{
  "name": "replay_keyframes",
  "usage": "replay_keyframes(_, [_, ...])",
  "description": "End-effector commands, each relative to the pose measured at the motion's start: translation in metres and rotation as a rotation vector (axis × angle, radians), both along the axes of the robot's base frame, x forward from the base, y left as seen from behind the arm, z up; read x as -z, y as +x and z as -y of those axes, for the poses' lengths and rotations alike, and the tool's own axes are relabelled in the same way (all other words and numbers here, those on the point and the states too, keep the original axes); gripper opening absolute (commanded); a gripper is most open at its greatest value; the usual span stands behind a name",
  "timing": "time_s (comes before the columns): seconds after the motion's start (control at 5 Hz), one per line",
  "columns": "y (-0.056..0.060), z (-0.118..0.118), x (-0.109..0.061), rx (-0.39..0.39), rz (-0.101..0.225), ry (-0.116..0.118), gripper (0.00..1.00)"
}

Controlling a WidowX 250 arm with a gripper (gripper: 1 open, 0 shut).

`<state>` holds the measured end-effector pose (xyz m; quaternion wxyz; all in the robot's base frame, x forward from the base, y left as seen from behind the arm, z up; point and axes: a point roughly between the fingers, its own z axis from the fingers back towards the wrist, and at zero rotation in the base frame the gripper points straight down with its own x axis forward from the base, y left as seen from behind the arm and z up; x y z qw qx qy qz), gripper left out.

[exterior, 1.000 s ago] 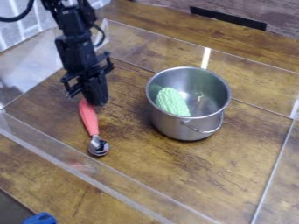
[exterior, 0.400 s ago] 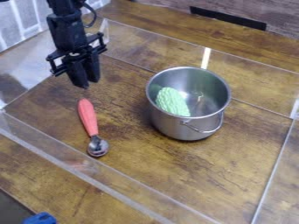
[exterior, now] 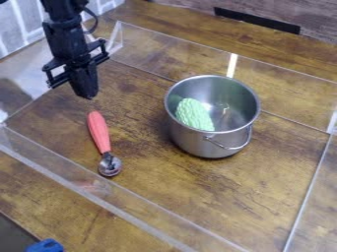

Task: Move the pink spoon to the left

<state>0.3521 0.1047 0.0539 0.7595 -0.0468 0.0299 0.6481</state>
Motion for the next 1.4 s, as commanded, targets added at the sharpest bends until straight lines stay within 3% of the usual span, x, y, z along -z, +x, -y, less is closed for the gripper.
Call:
replay_keyframes(0.0, [-0.002, 0.003, -0.017, -0.008, 0.056, 0.047, 0.00])
replay_keyframes(0.2, [0.006, 0.013, -0.029, 0.027, 0.080, 0.071, 0.00])
replay_keyframes(0.6, [0.013, -0.008, -0.091, 0.045, 0.108, 0.102, 0.00])
replay_keyframes(0.8, [0.008, 0.001, -0.086, 0.016, 0.089, 0.125, 1.00])
replay_keyframes(1.2, [0.010, 0.025, -0.068, -0.113, 0.046, 0.145, 1.00])
